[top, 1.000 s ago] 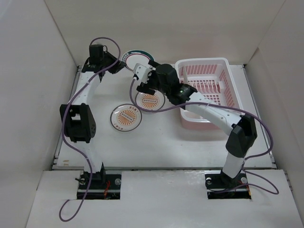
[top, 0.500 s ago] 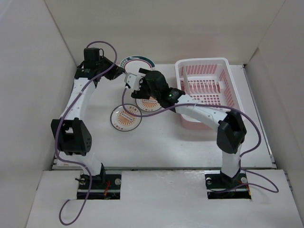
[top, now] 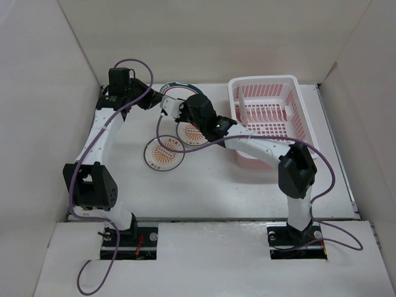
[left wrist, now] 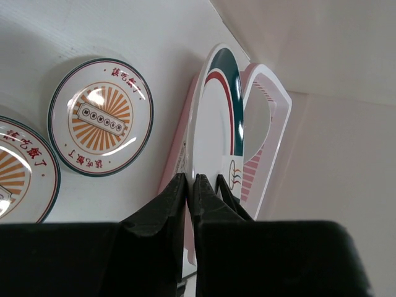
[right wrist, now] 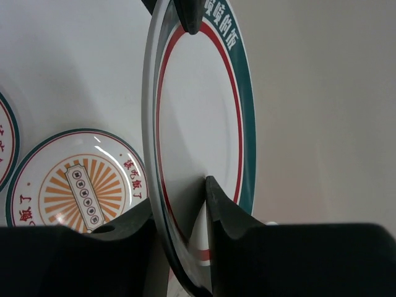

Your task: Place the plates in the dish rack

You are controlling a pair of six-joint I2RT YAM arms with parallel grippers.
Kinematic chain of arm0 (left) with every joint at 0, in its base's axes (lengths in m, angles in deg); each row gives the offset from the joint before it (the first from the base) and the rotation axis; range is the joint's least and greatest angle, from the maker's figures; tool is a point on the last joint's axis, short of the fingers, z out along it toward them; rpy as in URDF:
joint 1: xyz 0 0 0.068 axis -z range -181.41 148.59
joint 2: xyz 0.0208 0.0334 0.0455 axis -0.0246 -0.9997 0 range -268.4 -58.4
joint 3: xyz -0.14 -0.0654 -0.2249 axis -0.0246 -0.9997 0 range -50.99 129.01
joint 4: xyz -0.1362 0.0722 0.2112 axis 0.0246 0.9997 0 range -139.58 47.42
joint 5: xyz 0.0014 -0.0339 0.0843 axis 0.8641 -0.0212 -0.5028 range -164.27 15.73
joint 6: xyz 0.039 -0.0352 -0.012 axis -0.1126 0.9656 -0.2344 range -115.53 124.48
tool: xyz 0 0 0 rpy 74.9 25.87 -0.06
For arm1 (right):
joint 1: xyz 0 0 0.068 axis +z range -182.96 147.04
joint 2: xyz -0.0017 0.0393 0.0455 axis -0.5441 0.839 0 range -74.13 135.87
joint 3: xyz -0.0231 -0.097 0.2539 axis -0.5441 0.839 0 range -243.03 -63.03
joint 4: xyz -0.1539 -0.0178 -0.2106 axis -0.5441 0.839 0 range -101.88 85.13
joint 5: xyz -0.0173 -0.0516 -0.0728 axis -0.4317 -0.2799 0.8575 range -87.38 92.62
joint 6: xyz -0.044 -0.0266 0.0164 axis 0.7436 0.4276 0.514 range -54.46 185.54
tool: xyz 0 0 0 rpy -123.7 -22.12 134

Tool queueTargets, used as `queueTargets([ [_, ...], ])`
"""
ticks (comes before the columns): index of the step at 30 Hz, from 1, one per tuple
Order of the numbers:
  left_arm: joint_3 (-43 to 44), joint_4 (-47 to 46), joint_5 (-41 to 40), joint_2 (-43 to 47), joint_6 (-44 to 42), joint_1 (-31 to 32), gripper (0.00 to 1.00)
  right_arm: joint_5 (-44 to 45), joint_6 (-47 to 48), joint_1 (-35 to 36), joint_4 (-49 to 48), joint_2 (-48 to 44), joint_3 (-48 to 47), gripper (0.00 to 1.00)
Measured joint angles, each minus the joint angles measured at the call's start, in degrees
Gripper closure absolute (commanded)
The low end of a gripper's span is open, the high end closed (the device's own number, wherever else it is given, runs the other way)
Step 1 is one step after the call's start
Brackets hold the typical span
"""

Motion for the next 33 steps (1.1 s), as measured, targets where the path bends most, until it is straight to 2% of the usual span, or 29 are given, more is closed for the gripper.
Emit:
queueTargets([
  [4,-0.9,-0.2,0.1,0.4,0.4,-0.1,1.0,0.2,0.4,0.3,0.3,0.1,0.0,1.0],
  [10,-2.0,-3.3,2.2,0.5,1.0,-0.5,0.99,0.4,0.4,0.3,0.0,0.1,0.1,1.0],
  [12,-2.9,-6.0,4.5,0.5,1.2,-0.8,0.75,0.7,0.3,0.3,-0.5,-0.2,0.6,1.0],
  [13,-3.3,-7.7,6.2,0.5,1.4,-0.9,0.58,0.7,-0.2,0.3,-0.6,-0.4,0.9,1.0],
  [16,-3.6,-15.0,13.9,0.5,3.3,-0.8,0.36,0.8,-1.7,0.6,-0.9,-1.1,2.1,1.0],
  [17,-3.5,-17.2,15.7,0.5,3.7,-0.7,0.23,1.4,-2.2,0.6,-1.4,-1.5,2.6,1.0],
  [18,-3.5,-19.4,17.7,0.5,4.5,-0.7,0.17,1.7,-2.7,0.6,-1.9,-2.0,3.1,1.0],
  [21,-3.5,-28.3,23.5,0.0,8.0,-0.8,0.07,2.7,-4.6,0.6,-3.5,-4.3,4.7,1.0],
  [24,-3.1,-40.0,28.9,-1.0,13.2,-0.7,0.0,3.3,-7.3,-0.1,-4.7,-7.5,5.3,1.0],
  [28,-3.2,-54.4,31.8,-1.0,18.7,-0.5,0.0,3.3,-11.2,-1.0,-5.0,-11.2,5.3,1.0],
  [33,-6.0,-65.9,33.1,0.1,19.6,-2.1,0.0,4.2,-19.2,-3.1,-4.7,-16.2,6.2,1.0],
])
